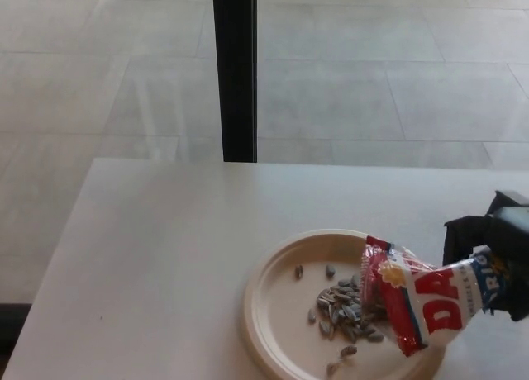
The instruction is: The robot uses its right hand to pick up a bag of sunflower seeds kept in the middle of the desk and tilts it over a plate kept next to it to pour out a few seeds and then puts the bag of seeds back on the desk
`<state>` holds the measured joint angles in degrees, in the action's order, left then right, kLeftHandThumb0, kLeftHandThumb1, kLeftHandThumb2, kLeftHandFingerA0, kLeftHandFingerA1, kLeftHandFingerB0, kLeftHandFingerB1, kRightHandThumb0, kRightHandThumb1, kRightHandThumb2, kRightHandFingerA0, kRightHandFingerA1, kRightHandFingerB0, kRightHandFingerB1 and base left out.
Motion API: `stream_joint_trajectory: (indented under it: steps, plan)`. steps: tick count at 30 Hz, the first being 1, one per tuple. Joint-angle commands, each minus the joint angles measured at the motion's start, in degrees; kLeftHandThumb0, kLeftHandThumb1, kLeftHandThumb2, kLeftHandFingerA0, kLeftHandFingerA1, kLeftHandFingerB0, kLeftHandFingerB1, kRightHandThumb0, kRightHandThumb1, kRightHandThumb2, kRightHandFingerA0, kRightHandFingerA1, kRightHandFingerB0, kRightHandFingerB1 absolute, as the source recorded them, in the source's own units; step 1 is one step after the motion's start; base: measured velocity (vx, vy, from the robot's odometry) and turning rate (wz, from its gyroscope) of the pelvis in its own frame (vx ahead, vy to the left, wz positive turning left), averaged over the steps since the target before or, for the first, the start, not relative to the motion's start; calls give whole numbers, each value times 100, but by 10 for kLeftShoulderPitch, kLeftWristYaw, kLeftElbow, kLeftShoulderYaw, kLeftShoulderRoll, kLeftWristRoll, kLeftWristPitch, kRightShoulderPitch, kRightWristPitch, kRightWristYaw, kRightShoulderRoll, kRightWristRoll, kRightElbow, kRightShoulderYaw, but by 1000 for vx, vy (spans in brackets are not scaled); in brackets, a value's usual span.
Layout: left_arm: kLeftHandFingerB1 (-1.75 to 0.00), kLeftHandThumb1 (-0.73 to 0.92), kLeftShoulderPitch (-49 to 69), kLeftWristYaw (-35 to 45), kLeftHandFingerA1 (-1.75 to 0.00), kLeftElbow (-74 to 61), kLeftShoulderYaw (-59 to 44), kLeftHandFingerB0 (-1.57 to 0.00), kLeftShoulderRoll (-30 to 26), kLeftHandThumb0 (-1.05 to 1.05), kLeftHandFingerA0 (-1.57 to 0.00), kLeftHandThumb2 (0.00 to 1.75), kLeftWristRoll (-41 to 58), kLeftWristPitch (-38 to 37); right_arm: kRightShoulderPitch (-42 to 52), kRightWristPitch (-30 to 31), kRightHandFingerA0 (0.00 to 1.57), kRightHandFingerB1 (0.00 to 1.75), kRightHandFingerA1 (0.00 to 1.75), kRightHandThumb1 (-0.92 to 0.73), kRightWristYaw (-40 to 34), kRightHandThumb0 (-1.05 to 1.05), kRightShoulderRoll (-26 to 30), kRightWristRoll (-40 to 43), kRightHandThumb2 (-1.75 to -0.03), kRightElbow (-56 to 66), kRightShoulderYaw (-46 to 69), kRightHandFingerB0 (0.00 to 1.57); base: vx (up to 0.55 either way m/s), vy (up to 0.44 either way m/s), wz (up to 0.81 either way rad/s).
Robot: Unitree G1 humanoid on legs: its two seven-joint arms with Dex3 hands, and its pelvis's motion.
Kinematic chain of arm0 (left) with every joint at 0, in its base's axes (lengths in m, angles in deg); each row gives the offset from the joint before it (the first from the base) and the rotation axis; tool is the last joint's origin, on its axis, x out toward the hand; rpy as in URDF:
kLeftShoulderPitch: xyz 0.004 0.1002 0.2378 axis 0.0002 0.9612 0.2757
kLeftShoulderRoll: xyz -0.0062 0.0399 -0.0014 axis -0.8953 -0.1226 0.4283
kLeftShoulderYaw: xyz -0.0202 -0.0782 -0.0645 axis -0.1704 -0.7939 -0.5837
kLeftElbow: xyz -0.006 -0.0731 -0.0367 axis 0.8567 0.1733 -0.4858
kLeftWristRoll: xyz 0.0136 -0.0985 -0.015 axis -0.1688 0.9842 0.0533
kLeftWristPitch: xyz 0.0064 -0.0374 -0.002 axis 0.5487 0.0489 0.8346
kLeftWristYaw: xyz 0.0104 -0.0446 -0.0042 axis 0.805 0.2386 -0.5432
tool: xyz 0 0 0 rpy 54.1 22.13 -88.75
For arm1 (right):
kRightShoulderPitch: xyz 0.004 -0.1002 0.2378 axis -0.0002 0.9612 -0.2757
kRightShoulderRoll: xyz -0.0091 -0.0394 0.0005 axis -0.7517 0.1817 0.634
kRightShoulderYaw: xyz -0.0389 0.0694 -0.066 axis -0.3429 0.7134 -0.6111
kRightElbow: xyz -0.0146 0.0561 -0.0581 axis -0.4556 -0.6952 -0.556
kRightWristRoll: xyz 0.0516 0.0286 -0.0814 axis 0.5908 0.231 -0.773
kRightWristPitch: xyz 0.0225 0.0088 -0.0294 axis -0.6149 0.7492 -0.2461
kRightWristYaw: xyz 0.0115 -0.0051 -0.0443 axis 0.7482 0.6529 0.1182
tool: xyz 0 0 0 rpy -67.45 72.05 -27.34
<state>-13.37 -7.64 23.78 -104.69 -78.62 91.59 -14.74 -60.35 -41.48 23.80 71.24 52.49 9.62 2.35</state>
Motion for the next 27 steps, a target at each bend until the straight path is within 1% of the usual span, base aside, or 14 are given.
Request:
stream_joint_trajectory:
  steps: [1, 2, 3, 4, 6, 7, 8, 17, 18, 19, 20, 21, 22, 27]
  plan:
    - [-41, 68, 14, -5, -56, 2, 0, -34, 0, -81, -38, 78, -2, -8, 47, 20, 84, 173, 175, -47, -49, -15, -38, 85, -132, -13, 56, 74, 0, 0, 0]
    - [-36, 81, 16, -4, -53, 1, -1, -38, 1, -77, -39, 65, -1, -9, 51, 21, 84, 173, 175, -49, -53, -14, -44, 91, -129, -15, 63, 74, 0, 0, 0]
    - [-35, 82, 18, -2, -52, 0, -2, -38, 1, -76, -39, 65, 1, -9, 57, 25, 86, 175, 175, -51, -56, -15, -55, 104, -130, -19, 74, 74, 0, 0, 0]
    - [-41, 68, 18, -1, -55, 2, -3, -33, 2, -82, -38, 78, 2, -6, 63, 37, 86, 175, 175, -52, -56, -16, -66, 117, -126, -20, 87, 74, 0, 0, 0]
    - [-35, 82, 20, 1, -50, 2, -6, -36, 4, -76, -37, 65, 4, -7, 72, 52, 85, 172, 175, -48, -69, -14, -93, 137, -124, -22, 111, 74, 0, 0, 0]
    - [-35, 82, 22, -1, -48, 3, -4, -36, 5, -76, -38, 65, 1, -8, 74, 51, 115, 134, 141, -50, -74, -20, -102, 141, -118, -28, 118, 103, 0, 0, 0]
    - [-35, 80, 23, 1, -48, 4, -8, -37, 6, -77, -38, 64, 6, -4, 78, 47, 85, 172, 175, -47, -78, -11, -111, 146, -123, -30, 124, 74, 0, 0, 0]
    - [-35, 81, 25, -10, -49, 4, -5, -40, 9, -78, -42, 65, 0, -1, 103, 42, 91, 163, 175, -52, -114, -16, -216, 218, -122, -63, 177, 79, 0, 0, 0]
    - [-41, 67, 25, -9, -53, 4, -5, -35, 8, -82, -40, 80, 0, 0, 105, 33, 94, 163, 175, -50, -121, -15, -228, 222, -125, -72, 181, 80, 0, 0, 0]
    - [-41, 67, 25, -9, -53, 4, -5, -35, 8, -82, -40, 80, 0, 0, 105, 32, 94, 163, 175, -50, -122, -15, -230, 222, -125, -73, 182, 80, 0, 0, 0]
    - [-35, 82, 25, -10, -48, 3, -1, -41, 7, -76, -42, 65, -5, -2, 108, 13, 98, 166, 175, -46, -131, -17, -243, 226, -131, -91, 186, 80, 0, 0, 0]
    - [-40, 69, 25, -11, -52, 4, 1, -36, 6, -83, -38, 80, -7, -3, 111, 1, 101, 163, 175, -45, -140, -17, -252, 228, -132, -103, 188, 82, 0, 0, 0]
    - [-35, 81, 24, -9, -49, 5, 0, -40, 7, -76, -40, 65, -5, -2, 116, -7, 105, 157, 175, -42, -155, -17, -268, 231, -141, -114, 192, 83, 0, 0, 0]
    - [-35, 81, 25, -11, -51, 2, -7, -41, 21, -75, -42, 64, 4, -3, 119, -32, 108, 162, 175, -42, -193, -18, -310, 257, -138, -152, 214, 85, 0, 0, 0]
